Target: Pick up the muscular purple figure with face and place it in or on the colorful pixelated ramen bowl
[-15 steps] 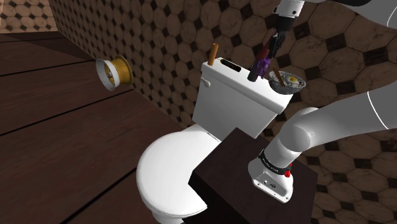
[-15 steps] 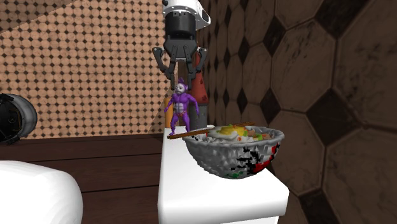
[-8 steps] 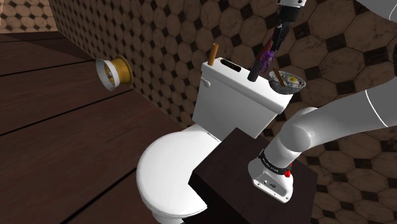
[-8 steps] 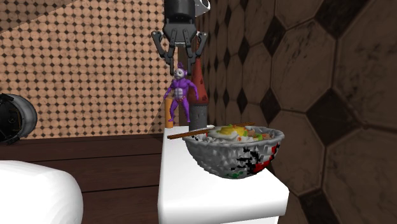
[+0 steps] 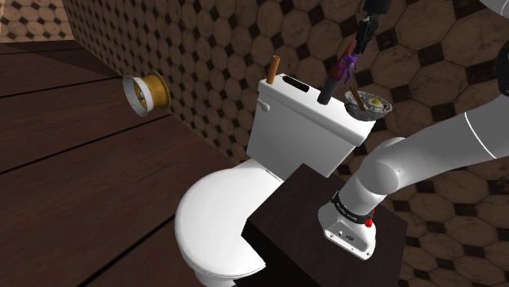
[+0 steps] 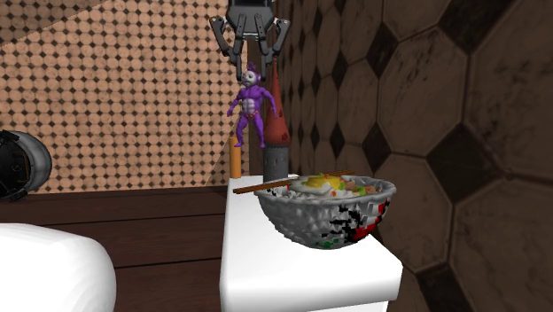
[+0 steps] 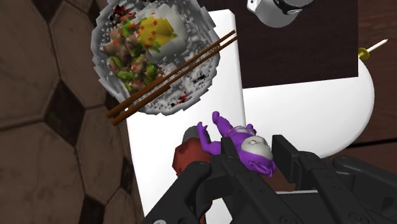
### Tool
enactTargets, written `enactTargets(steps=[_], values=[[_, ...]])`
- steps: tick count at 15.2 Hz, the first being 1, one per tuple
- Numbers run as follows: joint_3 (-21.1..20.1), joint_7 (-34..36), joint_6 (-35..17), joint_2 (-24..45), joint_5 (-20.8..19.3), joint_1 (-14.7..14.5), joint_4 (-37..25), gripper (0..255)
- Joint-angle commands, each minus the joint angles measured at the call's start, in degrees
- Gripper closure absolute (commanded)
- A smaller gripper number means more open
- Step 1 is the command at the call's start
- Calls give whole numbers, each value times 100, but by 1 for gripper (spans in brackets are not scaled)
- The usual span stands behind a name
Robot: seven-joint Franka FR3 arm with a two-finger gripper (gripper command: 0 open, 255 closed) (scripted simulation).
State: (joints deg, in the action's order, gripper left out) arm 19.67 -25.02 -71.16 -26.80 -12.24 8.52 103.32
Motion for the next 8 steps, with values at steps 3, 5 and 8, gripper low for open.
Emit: enactTargets(steps=[3,5,8], values=[[6,-68,307,188,34,-21,-493,255],[11,-104,462,284,49,-30,-742,255],[90,-260,624,307,-6,-2,-948,255]])
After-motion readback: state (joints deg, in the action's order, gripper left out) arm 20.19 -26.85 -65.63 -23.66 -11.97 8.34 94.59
